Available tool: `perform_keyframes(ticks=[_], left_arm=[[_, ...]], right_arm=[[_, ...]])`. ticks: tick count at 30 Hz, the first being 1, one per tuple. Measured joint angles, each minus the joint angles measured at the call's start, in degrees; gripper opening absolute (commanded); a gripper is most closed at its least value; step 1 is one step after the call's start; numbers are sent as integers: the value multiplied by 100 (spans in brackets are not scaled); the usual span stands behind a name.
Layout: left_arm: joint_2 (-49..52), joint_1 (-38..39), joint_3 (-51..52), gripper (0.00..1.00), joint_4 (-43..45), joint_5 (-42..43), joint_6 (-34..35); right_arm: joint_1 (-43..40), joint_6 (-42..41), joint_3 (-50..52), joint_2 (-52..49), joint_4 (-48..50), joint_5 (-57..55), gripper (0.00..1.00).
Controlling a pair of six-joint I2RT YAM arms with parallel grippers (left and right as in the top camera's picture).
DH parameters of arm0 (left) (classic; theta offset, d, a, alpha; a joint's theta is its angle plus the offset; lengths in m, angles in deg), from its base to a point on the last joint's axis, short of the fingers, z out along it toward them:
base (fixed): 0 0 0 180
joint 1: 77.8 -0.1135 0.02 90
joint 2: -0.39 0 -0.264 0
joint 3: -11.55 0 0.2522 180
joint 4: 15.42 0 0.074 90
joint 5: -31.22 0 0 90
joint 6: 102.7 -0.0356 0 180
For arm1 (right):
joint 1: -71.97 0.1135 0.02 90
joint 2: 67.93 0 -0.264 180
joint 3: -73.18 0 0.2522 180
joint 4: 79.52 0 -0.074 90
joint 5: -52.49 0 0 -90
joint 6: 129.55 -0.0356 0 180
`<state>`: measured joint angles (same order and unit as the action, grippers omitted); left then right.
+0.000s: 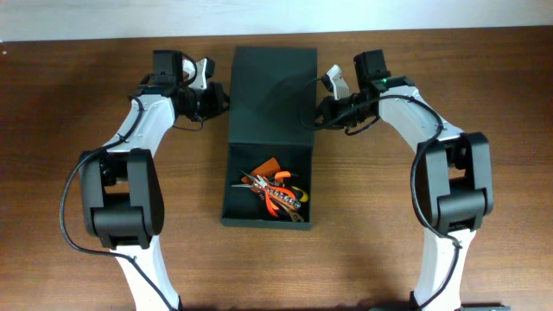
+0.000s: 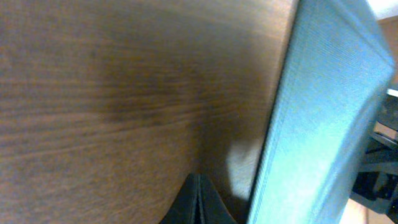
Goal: Pack container
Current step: 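Fold the lid down over the box with both grippers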
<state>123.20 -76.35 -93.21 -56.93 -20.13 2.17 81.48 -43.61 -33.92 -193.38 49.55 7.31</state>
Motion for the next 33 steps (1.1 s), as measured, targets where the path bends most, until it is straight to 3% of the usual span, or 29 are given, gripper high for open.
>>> perform_keyframes(ticks=[17, 33], left_arm=[[-179, 17, -111, 2, -1019, 140, -852], [-1379, 48, -116, 2, -2542, -356, -1635]], right_arm=[[13, 155, 0, 822, -339, 9, 4], [50, 730, 0, 1888, -2159, -186, 4]])
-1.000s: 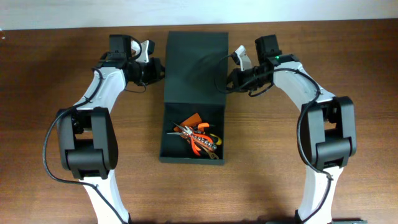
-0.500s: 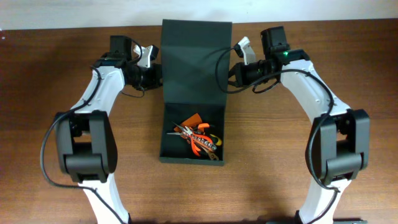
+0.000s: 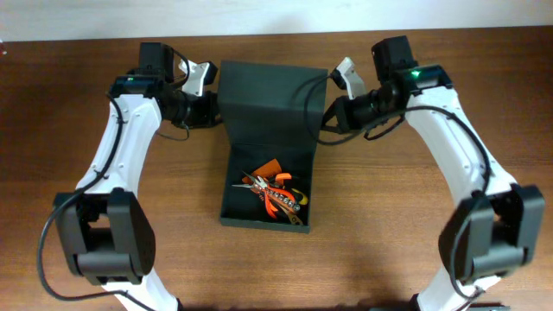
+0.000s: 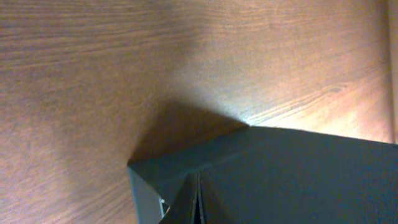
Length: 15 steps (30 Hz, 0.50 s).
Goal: Pack container
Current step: 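Fold the lid down over the box with both grippers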
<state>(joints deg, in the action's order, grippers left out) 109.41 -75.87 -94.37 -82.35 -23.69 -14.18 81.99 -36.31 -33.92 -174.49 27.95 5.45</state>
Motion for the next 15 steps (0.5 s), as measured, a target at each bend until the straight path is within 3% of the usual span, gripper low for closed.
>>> perform_keyframes(ticks=[15], left_arm=[[-619, 0, 0, 2, -1047, -470, -428]], right_arm=[[26, 623, 0, 979, -1340, -157, 4]])
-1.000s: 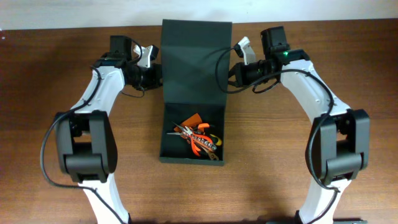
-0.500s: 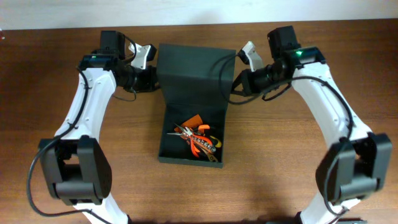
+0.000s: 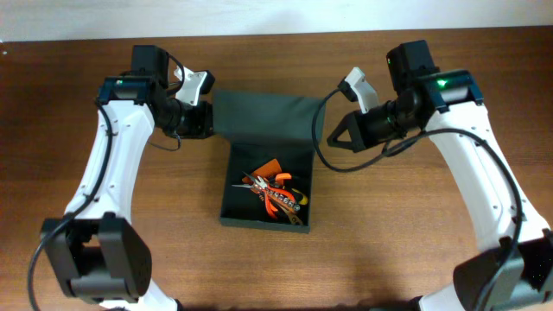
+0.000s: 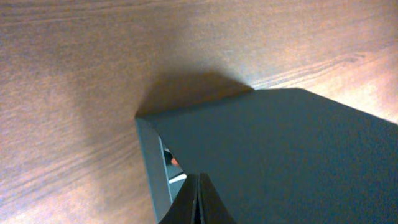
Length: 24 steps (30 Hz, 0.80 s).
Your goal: Pack container
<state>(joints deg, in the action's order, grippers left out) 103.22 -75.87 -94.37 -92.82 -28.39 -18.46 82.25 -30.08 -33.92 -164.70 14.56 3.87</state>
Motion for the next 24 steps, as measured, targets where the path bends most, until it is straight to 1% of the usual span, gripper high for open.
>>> perform_keyframes(ticks=[10, 11, 12, 13, 14, 16, 17, 18, 19, 20, 24], left_arm=[[-472, 0, 0, 2, -632, -92, -284], [-505, 0, 0, 10, -721, -111, -306], [-527, 0, 0, 31, -789, -133, -330], [-551, 0, 0, 64, -852, -162, -369], [-568, 0, 0, 99, -909, -197, -369], [-599, 7, 0, 99, -990, -262, -369], [-610, 13, 0, 99, -1027, -291, -369], [-621, 15, 0, 99, -1056, -315, -369], [-638, 22, 0, 99, -1084, -337, -365], [-656, 22, 0, 99, -1113, -350, -369], [-859, 22, 0, 99, -1279, -396, -369]], right_arm=[[11, 306, 0, 197, -750, -125, 4], [15, 330, 0, 212, -826, -155, 4], [22, 350, 0, 229, -868, -188, 4], [31, 367, 0, 262, -883, -243, 4], [50, 398, 0, 313, -883, -313, 7], [118, 396, 0, 450, -866, -483, 33], [168, 455, 0, 540, -841, -566, 49], [229, 542, 0, 654, -807, -645, 60], [310, 605, 2, 809, -723, -710, 76], [385, 706, 0, 957, -616, -763, 99], [678, 859, 0, 1790, -79, -1226, 99]])
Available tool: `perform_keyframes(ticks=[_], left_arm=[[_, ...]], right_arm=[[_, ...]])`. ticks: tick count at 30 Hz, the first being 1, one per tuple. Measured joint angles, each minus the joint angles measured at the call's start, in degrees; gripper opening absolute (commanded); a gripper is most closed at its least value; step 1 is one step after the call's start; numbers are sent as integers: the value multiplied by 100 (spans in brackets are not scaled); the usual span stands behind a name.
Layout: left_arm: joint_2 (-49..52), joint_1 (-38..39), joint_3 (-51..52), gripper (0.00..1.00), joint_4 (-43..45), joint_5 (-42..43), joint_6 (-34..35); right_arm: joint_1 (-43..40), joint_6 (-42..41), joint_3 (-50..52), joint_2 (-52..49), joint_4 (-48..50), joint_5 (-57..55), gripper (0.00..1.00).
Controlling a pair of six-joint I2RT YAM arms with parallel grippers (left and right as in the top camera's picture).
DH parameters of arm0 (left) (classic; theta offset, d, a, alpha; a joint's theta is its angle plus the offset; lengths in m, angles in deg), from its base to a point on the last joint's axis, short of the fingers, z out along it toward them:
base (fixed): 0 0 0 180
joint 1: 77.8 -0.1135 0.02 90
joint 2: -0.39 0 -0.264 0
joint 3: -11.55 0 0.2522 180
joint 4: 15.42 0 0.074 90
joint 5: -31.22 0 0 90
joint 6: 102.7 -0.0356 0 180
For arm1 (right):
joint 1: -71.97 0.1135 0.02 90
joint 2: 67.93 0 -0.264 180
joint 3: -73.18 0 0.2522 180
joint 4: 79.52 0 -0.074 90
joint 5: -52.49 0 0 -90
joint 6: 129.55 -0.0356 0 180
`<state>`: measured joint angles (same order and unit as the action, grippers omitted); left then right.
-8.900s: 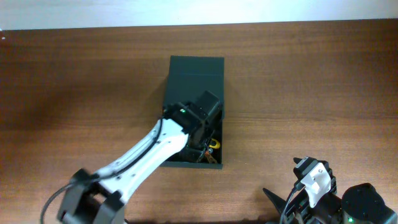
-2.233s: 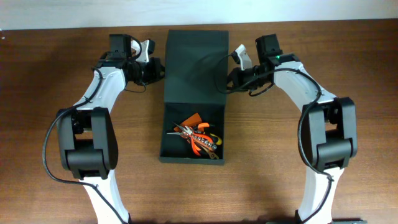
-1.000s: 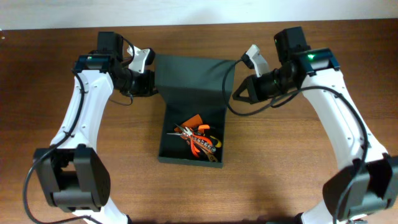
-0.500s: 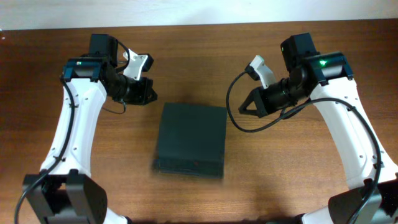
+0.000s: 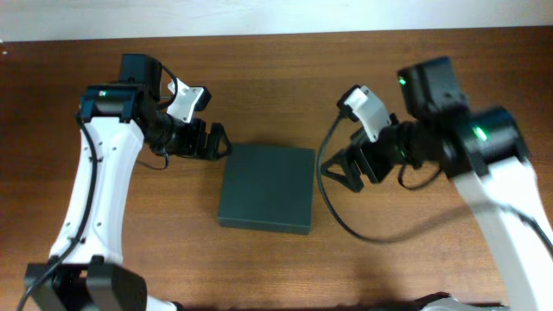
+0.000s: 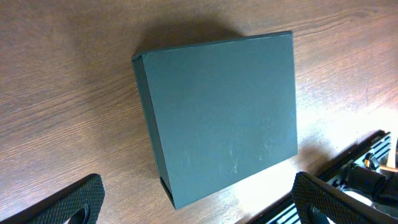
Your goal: Pack container
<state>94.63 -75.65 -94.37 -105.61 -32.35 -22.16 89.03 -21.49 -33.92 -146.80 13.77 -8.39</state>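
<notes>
The dark green box [image 5: 266, 188] lies flat in the middle of the table with its lid down, so the contents are hidden. The left wrist view sees the closed box [image 6: 217, 112] from above. My left gripper [image 5: 214, 141] hovers just off the box's far left corner, open and empty. Its fingertips [image 6: 78, 200] stand wide apart at the bottom of the left wrist view, either side of the gripper [image 6: 199, 214]. My right gripper [image 5: 339, 169] hangs open beside the box's right edge, apart from it.
The brown wooden table [image 5: 104, 259] runs to a pale wall along the far edge. The right arm's cable [image 5: 328, 207] loops down close to the box's right side. The table's near edge and the dark stand [image 6: 367, 168] show in the left wrist view.
The lid was half raised over the open box and now lies flat and shut. My left gripper has let go of the lid and opened. Both grippers now stand nearer me.
The lid first lay open flat behind the box, with the orange tools visible inside and both grippers at its sides, the left shut on its edge. Then the lid stood upright, then tilted over the box. Now it is closed and both grippers are off it.
</notes>
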Motion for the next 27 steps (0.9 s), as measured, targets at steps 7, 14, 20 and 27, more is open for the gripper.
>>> perform_keyframes(ticks=[7, 14, 20, 27], left_arm=[[-1067, 0, -2, 99, 122, -46, -4], [-2894, 0, -42, 99, -48, -240, -61], [-4343, 0, 468, 99, -267, -376, 109], [-5565, 0, 1624, 99, -286, -448, 400]], right_arm=[[35, -46, -17, 885, -284, -772, 99], [35, 439, 743, 2002, -249, -678, 99], [35, 573, 2168, 3644, -63, -444, 99], [35, 385, 3150, 4972, -13, -245, 99]])
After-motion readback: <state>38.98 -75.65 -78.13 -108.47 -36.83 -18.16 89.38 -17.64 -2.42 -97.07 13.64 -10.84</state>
